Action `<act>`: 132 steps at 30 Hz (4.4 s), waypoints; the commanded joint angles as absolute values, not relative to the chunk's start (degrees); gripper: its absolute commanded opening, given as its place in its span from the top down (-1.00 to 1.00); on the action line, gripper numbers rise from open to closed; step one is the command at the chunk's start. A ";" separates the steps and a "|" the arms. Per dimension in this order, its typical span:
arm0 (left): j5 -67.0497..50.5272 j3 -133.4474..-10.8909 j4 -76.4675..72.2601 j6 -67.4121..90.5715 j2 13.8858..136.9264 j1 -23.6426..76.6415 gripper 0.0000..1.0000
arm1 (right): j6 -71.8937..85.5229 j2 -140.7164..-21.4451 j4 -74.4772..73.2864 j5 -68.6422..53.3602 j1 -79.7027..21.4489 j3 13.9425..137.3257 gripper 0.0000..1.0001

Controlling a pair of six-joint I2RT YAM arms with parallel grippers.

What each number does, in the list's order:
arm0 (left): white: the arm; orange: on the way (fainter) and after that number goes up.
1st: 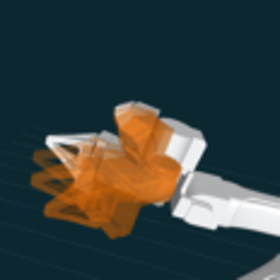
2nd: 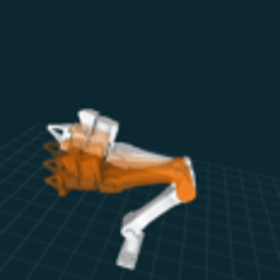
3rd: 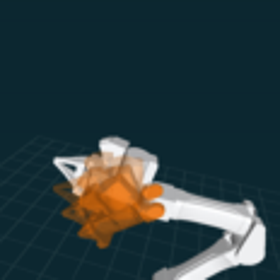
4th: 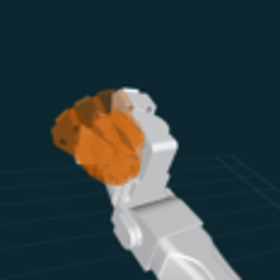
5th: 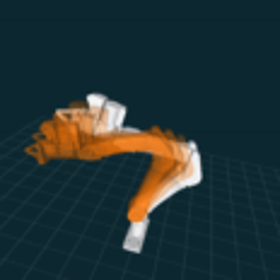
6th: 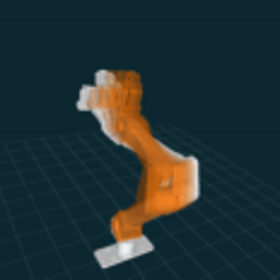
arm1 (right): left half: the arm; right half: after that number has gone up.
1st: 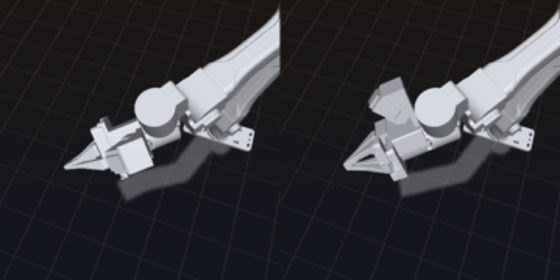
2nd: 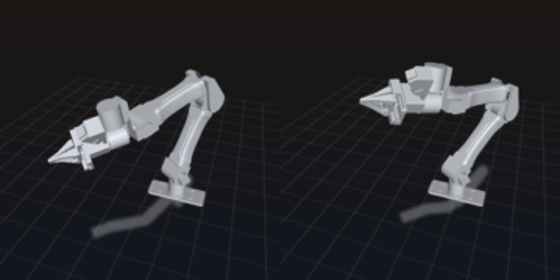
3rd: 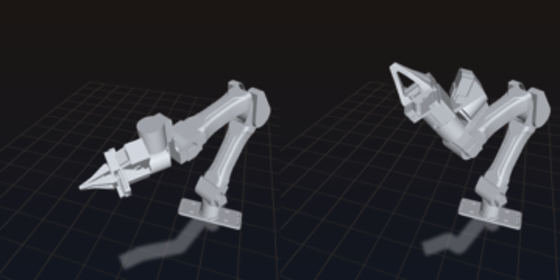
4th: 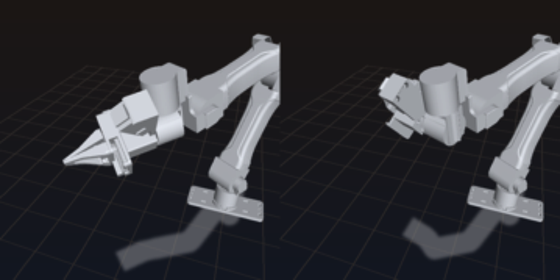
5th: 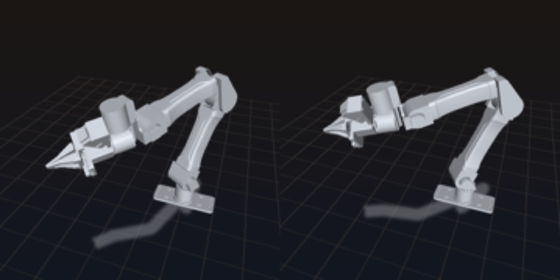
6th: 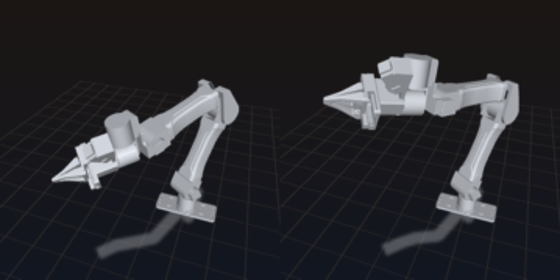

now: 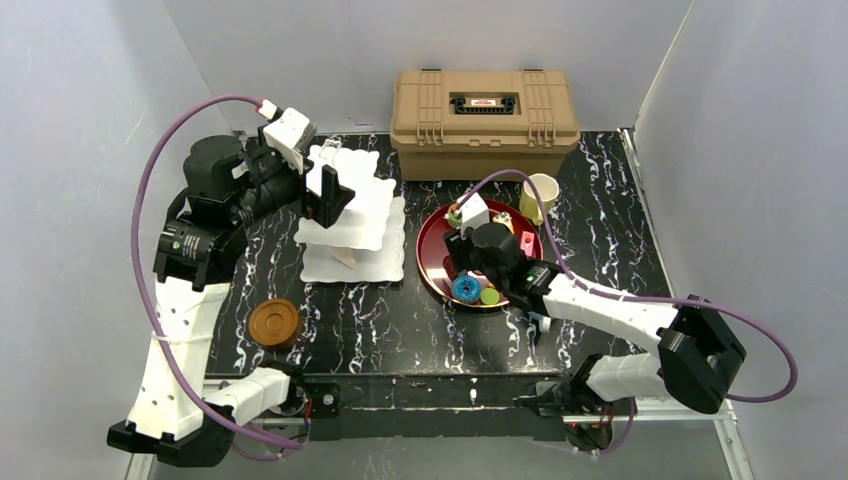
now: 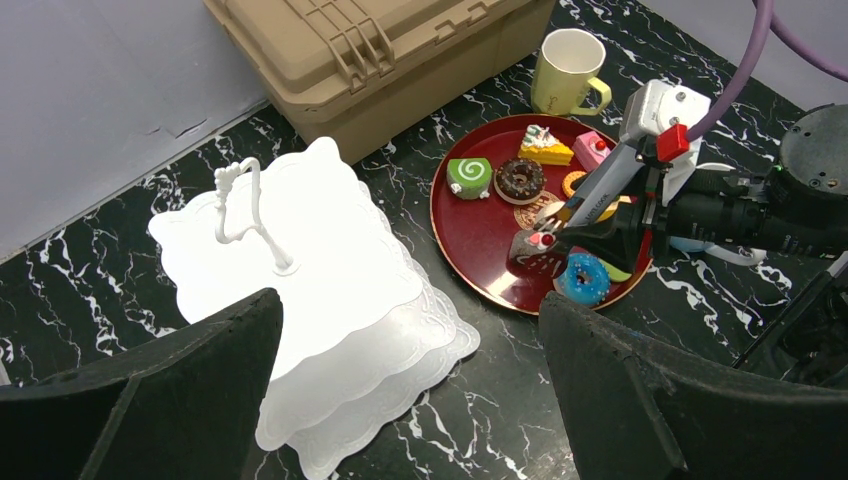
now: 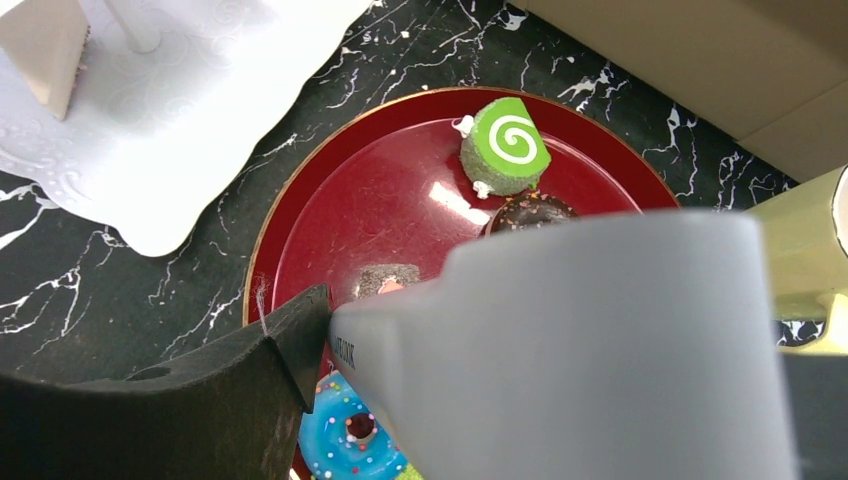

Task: Serve the afternoon tea
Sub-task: Adjust the dessert on the tray, then adjust the clamp.

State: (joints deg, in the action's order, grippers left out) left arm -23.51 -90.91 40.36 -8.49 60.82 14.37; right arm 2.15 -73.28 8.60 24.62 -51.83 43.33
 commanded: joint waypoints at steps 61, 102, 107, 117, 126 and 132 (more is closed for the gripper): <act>-35.15 -85.73 38.39 -12.01 55.87 14.33 -0.96 | 4.34 -58.82 10.34 22.11 -52.03 45.92 0.67; -60.24 -80.64 44.65 -16.77 60.57 27.55 0.46 | 21.05 -60.24 15.67 -16.88 -52.05 65.06 0.88; -61.28 -81.35 44.65 -15.67 62.25 28.07 0.80 | 21.12 -60.67 16.09 -18.56 -52.03 65.82 0.82; -65.74 -85.72 42.63 -11.13 61.15 28.04 1.00 | 20.75 -54.24 13.10 -25.94 -51.62 63.41 -0.96; -69.33 -87.81 36.39 -3.62 60.20 28.08 1.00 | 19.96 -51.59 17.23 -28.84 -51.05 61.52 -0.97; -70.17 -87.38 36.21 -2.98 59.03 28.08 1.00 | 18.99 -56.79 17.66 -35.80 -49.58 67.01 -0.97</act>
